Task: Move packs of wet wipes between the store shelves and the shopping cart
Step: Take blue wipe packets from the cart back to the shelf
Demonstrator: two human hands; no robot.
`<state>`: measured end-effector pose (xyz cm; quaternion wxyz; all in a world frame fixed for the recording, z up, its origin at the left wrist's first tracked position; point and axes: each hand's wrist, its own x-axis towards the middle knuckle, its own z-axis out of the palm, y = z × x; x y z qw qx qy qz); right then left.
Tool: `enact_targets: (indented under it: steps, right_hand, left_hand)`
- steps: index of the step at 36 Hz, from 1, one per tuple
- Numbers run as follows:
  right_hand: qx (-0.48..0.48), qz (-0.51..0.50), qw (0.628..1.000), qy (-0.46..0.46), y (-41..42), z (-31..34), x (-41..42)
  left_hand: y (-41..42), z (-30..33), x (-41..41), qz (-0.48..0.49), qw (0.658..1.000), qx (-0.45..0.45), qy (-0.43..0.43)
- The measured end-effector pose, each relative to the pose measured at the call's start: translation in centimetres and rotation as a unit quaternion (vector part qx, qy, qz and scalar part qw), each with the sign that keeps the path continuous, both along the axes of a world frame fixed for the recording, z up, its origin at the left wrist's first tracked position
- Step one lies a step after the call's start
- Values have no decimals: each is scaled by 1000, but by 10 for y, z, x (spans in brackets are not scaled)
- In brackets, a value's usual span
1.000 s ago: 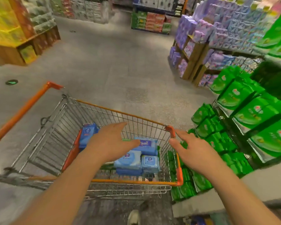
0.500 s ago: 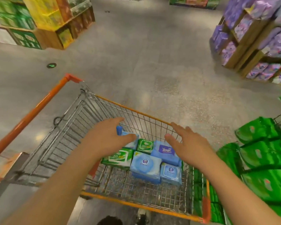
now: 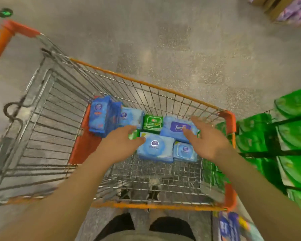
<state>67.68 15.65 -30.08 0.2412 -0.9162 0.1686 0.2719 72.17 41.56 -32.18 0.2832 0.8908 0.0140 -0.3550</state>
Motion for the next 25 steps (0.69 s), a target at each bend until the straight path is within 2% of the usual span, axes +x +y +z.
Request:
enact_targets:
  steps: [8, 14, 19, 25]
  right_hand:
    - [46, -106, 993, 39, 7, -87, -12]
    - [67, -181, 979, 73, 14, -144, -16]
    - [95, -237, 962, 101, 19, -179, -16]
    - [102, -267, 953, 99, 22, -206, -11]
  left_hand:
    - [-9, -96, -11, 8, 992, 21, 125]
    - [-16, -137, -16, -23, 992, 62, 112]
    - [-28, -157, -12, 3, 995, 52, 90]
    - [-39, -182, -7, 57, 989, 21, 133]
